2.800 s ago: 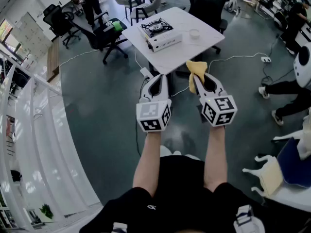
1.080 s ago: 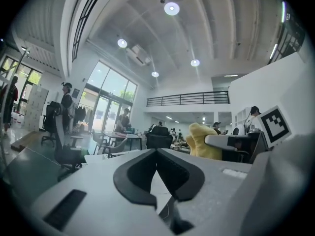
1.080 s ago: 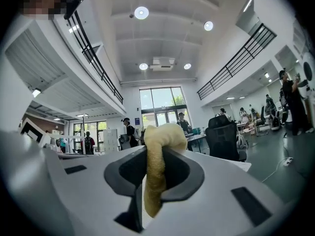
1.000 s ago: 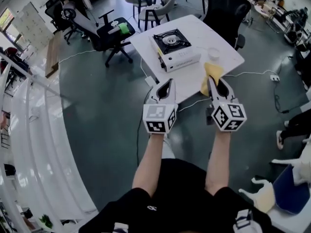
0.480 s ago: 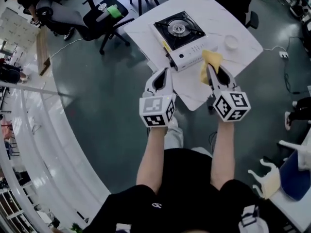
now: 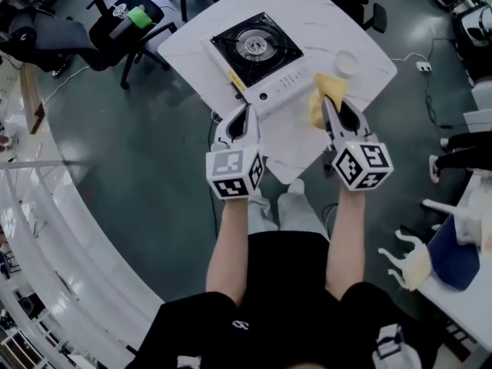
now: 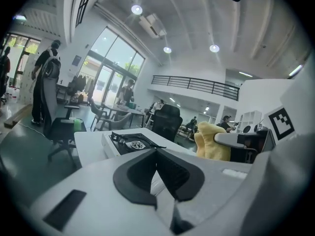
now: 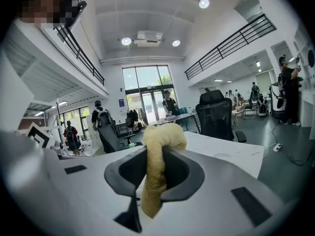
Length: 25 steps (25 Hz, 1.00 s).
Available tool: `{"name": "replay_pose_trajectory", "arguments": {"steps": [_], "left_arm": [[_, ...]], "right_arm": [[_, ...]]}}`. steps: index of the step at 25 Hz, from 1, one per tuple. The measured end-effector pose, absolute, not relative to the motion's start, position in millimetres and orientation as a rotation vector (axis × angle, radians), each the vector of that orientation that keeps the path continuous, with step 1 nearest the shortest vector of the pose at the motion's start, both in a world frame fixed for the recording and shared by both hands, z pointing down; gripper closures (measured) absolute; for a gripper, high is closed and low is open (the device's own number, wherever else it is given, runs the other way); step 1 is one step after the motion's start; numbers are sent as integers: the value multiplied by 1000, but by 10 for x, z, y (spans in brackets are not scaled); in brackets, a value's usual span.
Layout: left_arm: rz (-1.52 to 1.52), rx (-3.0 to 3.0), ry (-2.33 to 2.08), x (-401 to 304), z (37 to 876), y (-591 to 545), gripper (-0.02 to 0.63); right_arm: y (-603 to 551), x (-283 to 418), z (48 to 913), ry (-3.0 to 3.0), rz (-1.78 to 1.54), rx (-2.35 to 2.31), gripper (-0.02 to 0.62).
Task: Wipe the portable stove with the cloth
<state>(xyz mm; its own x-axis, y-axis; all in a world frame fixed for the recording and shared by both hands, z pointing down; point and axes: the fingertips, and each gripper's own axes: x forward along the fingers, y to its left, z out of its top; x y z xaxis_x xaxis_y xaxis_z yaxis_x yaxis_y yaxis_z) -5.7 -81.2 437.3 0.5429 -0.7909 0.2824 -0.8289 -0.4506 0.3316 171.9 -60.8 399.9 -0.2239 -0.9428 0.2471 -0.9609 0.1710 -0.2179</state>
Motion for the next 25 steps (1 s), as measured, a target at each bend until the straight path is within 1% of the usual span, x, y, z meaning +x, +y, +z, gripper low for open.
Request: {"name": "replay_pose_trajectory", "arguments": {"steps": [6,14,25], "left_arm": [[153,2336,-1305,141,4475,-1016,612],[167,2232,-1426,177,4568,-1348,612],[212,2130,-1505,297,4835,-1467,612]], "right_arm": [[-868,2034,4067,-2321,543,1932,537],[-1423,2236,4424,-2266,592,1768,537],[-1923,2355,4912,-2202,354,1505,537]]}}
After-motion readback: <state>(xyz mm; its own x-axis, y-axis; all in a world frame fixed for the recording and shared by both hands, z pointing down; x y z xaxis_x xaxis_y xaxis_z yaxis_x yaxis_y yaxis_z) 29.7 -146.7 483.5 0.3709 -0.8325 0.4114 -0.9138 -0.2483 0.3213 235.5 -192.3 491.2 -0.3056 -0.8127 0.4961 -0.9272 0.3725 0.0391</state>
